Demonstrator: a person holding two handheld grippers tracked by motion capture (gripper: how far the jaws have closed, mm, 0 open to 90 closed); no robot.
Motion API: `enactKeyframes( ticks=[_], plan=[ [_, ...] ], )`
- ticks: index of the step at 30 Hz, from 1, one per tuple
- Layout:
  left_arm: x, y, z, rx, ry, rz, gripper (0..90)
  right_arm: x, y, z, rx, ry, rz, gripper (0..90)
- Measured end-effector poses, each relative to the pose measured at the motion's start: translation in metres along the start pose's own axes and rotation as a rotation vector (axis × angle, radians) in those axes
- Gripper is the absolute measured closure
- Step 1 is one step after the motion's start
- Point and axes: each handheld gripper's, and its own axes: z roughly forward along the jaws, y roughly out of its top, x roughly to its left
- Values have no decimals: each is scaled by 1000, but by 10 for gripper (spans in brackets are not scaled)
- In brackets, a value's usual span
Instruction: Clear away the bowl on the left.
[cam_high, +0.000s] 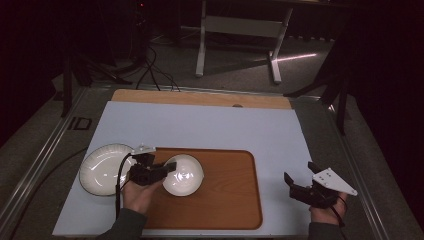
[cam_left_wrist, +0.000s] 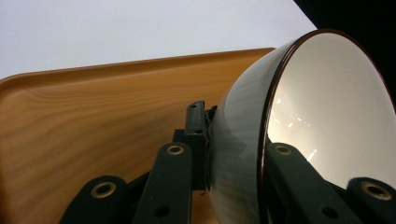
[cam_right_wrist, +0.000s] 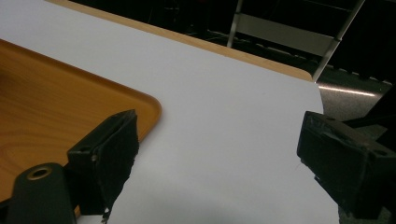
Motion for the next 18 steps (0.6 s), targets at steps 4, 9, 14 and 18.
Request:
enactKeyframes(
  ticks=[4,9,14,18],
  plan=[
    [-1,-1,4,9,1,6,798,0,0,0,2,0,-2,123],
    [-2,-3,8,20,6,8,798,0,0,0,-2,0,3,123],
    [-4,-5,12,31,10,12,798,0,0,0,-1,0,1,123],
    [-5,-6,16,40,14,20,798,0,0,0,0,-1,1,123]
  ],
)
